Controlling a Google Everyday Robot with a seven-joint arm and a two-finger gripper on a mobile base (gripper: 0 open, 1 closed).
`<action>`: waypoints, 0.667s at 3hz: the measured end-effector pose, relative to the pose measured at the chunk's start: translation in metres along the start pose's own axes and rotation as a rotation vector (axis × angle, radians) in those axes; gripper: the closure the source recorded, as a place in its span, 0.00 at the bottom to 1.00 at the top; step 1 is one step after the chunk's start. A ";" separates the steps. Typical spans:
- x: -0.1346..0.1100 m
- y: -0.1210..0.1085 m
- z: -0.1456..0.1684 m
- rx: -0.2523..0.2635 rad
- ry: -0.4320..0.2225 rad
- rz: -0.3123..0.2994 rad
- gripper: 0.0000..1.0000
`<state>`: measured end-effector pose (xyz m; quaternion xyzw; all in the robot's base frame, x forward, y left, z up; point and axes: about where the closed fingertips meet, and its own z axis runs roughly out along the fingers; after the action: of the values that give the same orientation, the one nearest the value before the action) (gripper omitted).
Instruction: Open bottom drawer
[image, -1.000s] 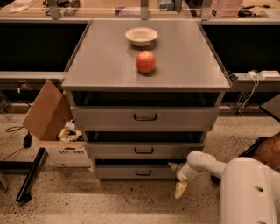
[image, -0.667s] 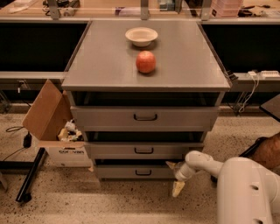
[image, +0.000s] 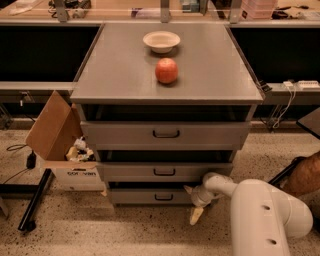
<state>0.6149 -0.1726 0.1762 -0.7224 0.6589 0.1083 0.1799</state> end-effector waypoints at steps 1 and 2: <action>0.000 -0.003 0.015 -0.014 -0.006 0.010 0.00; -0.002 0.011 0.010 -0.054 -0.054 -0.002 0.27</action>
Offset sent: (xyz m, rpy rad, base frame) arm -0.0120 0.0044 -0.0097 0.0662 0.0709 0.0541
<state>0.6046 -0.1671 0.1669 -0.7246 0.6497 0.1451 0.1784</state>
